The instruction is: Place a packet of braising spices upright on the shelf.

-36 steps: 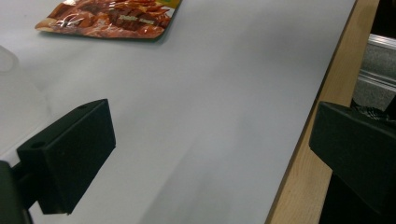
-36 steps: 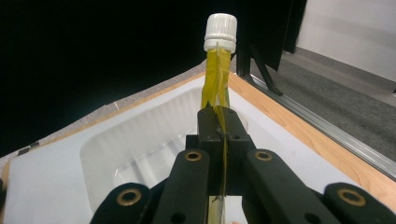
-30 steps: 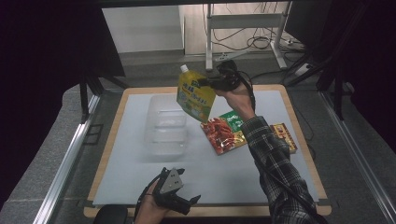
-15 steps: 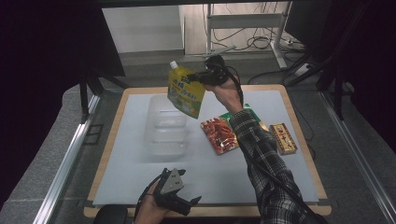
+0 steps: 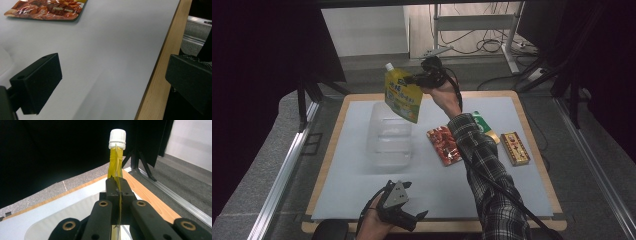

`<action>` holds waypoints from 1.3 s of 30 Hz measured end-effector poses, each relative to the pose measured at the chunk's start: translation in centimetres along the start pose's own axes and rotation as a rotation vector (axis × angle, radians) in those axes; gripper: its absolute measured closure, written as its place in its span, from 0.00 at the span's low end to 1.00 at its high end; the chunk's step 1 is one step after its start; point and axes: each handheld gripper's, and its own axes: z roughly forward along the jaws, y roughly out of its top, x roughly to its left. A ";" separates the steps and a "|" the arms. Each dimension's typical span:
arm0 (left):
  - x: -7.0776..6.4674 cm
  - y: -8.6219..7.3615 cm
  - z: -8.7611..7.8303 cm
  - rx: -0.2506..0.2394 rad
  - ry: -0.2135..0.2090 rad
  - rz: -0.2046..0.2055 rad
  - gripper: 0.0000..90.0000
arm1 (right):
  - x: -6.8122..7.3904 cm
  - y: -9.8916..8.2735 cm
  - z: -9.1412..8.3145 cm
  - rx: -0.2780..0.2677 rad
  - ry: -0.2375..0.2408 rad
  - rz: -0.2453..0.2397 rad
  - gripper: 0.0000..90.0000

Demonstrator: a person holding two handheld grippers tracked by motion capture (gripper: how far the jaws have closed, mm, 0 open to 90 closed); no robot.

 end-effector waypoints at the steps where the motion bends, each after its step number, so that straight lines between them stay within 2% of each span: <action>1: 0.0 0.0 0.0 -0.002 0.000 -0.001 0.00 | 0.0 0.0 0.5 -0.003 0.002 0.001 0.99; 15: 0.2 0.0 -0.3 -0.035 -0.010 -0.022 0.00 | 0.4 0.0 3.5 0.030 0.008 -0.010 0.99; 17: 0.1 0.0 -0.3 -0.035 -0.010 -0.022 0.00 | 0.7 -0.3 4.4 0.059 0.010 -0.020 0.99; 25: 0.2 0.0 -0.3 -0.039 -0.012 -0.024 0.00 | 0.7 -1.6 6.1 0.116 0.011 -0.018 0.99; 30: 0.2 0.0 -0.3 -0.038 -0.017 -0.027 0.00 | 0.4 -2.6 6.6 0.129 -0.003 0.000 0.99; 35: 0.0 0.0 -0.1 -0.030 -0.021 -0.022 0.00 | 0.5 -2.7 6.6 0.127 0.008 0.001 0.99; 39: 0.0 0.0 -0.1 -0.030 -0.021 -0.022 0.00 | 0.8 -2.4 6.7 0.152 0.001 -0.011 0.98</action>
